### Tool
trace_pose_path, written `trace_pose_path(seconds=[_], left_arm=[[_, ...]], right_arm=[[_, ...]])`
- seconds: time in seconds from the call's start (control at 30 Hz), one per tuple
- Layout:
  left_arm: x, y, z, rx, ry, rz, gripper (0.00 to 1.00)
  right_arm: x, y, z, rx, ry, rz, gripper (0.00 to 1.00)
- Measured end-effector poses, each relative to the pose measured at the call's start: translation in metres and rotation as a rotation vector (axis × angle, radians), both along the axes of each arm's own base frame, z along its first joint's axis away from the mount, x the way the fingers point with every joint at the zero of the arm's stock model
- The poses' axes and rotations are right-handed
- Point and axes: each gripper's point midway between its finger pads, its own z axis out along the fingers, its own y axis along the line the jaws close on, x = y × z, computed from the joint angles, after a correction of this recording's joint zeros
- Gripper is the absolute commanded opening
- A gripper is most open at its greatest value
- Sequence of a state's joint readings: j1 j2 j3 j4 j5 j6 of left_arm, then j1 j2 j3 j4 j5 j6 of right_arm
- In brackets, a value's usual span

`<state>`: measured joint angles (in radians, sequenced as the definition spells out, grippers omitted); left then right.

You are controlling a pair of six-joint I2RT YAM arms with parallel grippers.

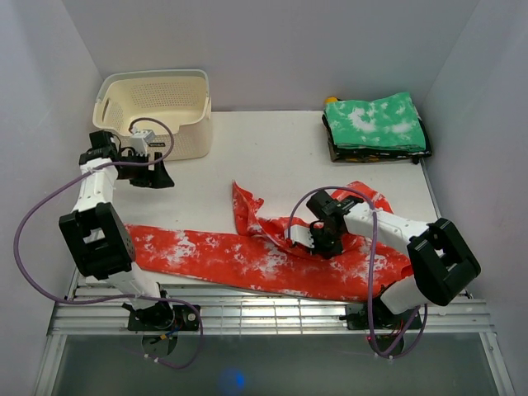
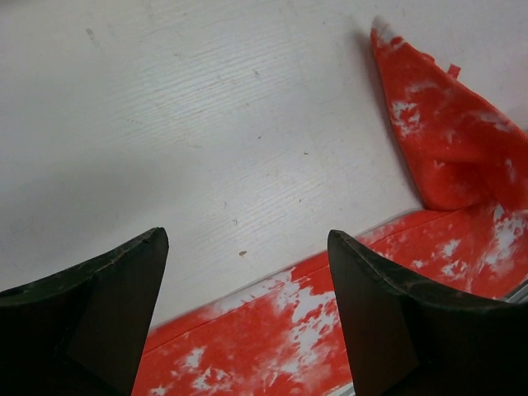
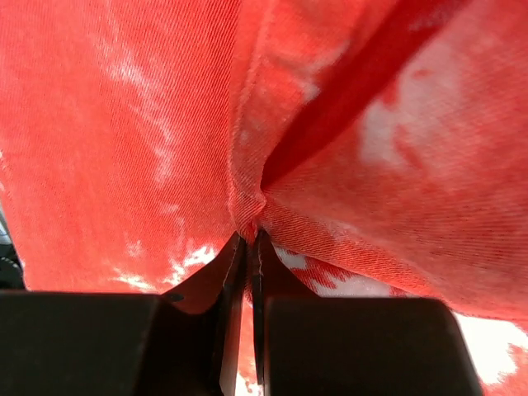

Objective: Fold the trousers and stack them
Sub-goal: Flatten the trousers out

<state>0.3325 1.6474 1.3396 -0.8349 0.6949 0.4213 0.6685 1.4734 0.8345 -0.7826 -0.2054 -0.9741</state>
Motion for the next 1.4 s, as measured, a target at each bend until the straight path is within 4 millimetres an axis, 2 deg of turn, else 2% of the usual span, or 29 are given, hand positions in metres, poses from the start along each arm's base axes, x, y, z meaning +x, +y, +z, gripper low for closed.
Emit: trace_pose_path(seconds=[0.1, 0.17, 0.37, 0.5, 0.63, 0.77, 0.8, 0.83, 0.9, 0.93, 1.0, 1.03, 1.07, 1.17, 1.23, 1.33, 1.4], left_arm=[[0.004, -0.014, 0.002, 0.009, -0.02, -0.115, 0.89], [0.011, -0.031, 0.006, 0.033, -0.054, -0.227, 0.89], [0.024, -0.099, 0.017, 0.151, -0.255, -0.667, 0.91], [0.043, -0.137, 0.016, 0.254, -0.399, -0.909, 0.92], [0.052, -0.18, -0.007, 0.333, -0.472, -1.138, 0.92], [0.039, -0.216, -0.049, 0.371, -0.454, -1.346, 0.86], [0.034, -0.222, -0.059, 0.379, -0.444, -1.393, 0.83], [0.03, -0.227, -0.068, 0.387, -0.435, -1.433, 0.74], [0.026, -0.23, -0.081, 0.41, -0.423, -1.494, 0.55], [0.024, -0.229, -0.086, 0.421, -0.414, -1.512, 0.39], [0.019, -0.222, -0.093, 0.451, -0.389, -1.549, 0.25], [0.018, -0.219, -0.095, 0.465, -0.384, -1.563, 0.07], [0.018, -0.216, -0.096, 0.48, -0.375, -1.569, 0.0], [0.024, -0.207, -0.095, 0.521, -0.354, -1.559, 0.0], [0.037, -0.199, -0.083, 0.541, -0.349, -1.493, 0.0], [0.078, -0.182, -0.046, 0.591, -0.391, -1.298, 0.0], [0.107, -0.159, -0.016, 0.62, -0.445, -1.123, 0.0]], right_arm=[[0.001, 0.002, 0.0, -0.006, -0.02, 0.011, 0.08], [0.002, 0.002, -0.002, -0.013, -0.019, 0.008, 0.08], [0.003, 0.001, -0.003, -0.03, -0.027, 0.002, 0.08], [0.003, 0.001, -0.004, -0.034, -0.027, -0.002, 0.08], [0.003, 0.001, -0.004, -0.036, -0.024, -0.006, 0.08], [0.003, 0.001, -0.004, -0.036, -0.024, -0.008, 0.08], [0.003, 0.001, -0.004, -0.036, -0.024, -0.008, 0.08], [0.003, 0.001, -0.004, -0.037, -0.024, -0.008, 0.08], [0.003, 0.001, -0.004, -0.037, -0.024, -0.009, 0.08], [0.003, 0.001, -0.004, -0.037, -0.025, -0.009, 0.08], [0.004, 0.001, -0.004, -0.038, -0.026, -0.008, 0.08], [0.004, 0.001, -0.004, -0.038, -0.026, -0.009, 0.08], [0.004, 0.001, -0.004, -0.039, -0.026, -0.01, 0.08], [0.01, 0.0, -0.002, -0.036, -0.028, -0.036, 0.08], [0.025, -0.001, 0.002, -0.029, -0.034, -0.087, 0.08], [0.071, 0.0, 0.022, 0.003, -0.075, -0.201, 0.08], [0.117, 0.007, 0.048, 0.053, -0.146, -0.276, 0.08]])
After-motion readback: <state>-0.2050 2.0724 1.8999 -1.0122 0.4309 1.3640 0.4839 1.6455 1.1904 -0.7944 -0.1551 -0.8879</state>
